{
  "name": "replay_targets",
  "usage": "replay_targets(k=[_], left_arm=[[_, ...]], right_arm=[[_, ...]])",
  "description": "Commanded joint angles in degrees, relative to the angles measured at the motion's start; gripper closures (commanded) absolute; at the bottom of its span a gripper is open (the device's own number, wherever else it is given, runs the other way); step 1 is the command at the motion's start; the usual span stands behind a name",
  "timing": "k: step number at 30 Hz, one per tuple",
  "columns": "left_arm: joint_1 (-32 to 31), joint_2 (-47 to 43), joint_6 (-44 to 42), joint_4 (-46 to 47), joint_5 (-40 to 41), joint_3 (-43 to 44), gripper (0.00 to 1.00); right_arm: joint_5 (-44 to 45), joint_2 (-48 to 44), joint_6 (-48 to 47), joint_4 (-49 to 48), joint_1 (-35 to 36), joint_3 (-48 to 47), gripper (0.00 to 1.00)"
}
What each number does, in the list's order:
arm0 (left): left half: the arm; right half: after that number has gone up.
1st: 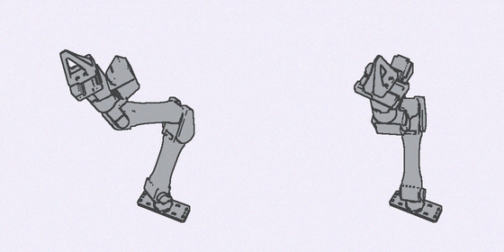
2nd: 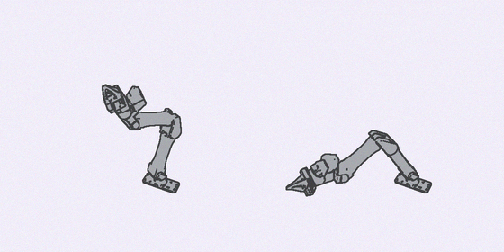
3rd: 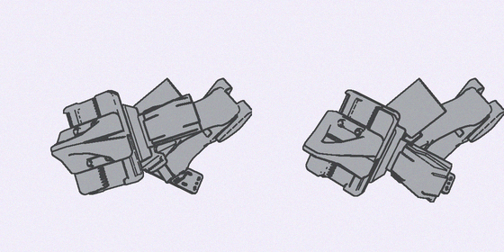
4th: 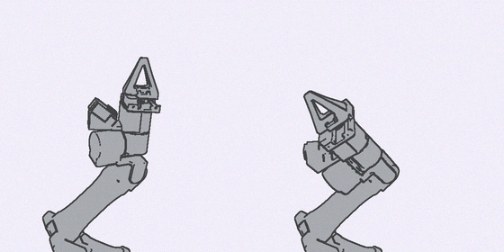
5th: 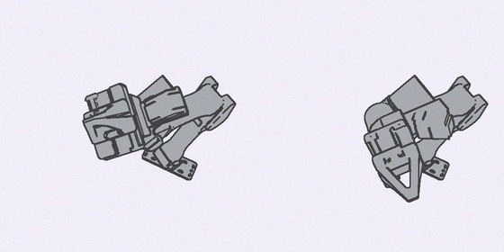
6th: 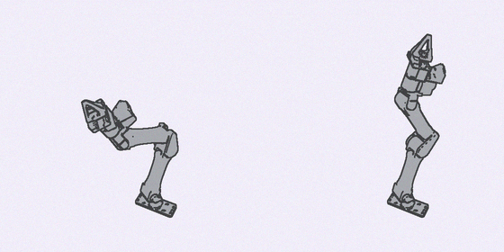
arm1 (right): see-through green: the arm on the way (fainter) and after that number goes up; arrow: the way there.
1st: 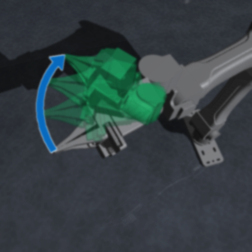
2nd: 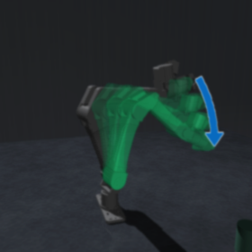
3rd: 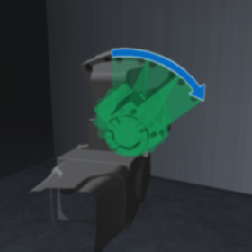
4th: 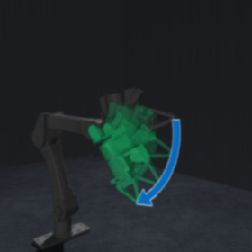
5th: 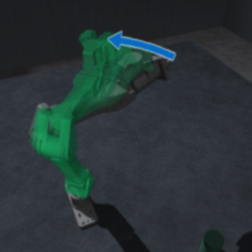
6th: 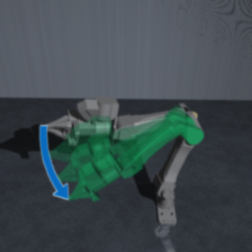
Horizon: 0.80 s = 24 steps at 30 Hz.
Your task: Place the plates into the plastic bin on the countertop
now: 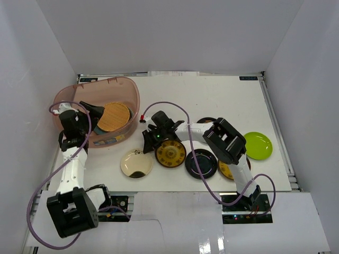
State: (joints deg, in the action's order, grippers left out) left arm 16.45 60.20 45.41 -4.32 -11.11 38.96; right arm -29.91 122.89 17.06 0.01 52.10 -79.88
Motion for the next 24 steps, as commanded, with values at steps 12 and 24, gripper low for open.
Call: replay_targets(k=[12, 24], left_arm=[[-4.8, -25.7, -7.3, -13.5, -38.7, -3.5, 0.20], [-5.9, -37.2, -5.9, -22.5, -37.7, -15.0, 0.27]], right_arm=[[7.9, -37.1, 4.8, -6.6, -9.8, 17.6, 0.92], [15.6, -30.1, 4.7, 2.9, -17.9, -9.3, 0.92]])
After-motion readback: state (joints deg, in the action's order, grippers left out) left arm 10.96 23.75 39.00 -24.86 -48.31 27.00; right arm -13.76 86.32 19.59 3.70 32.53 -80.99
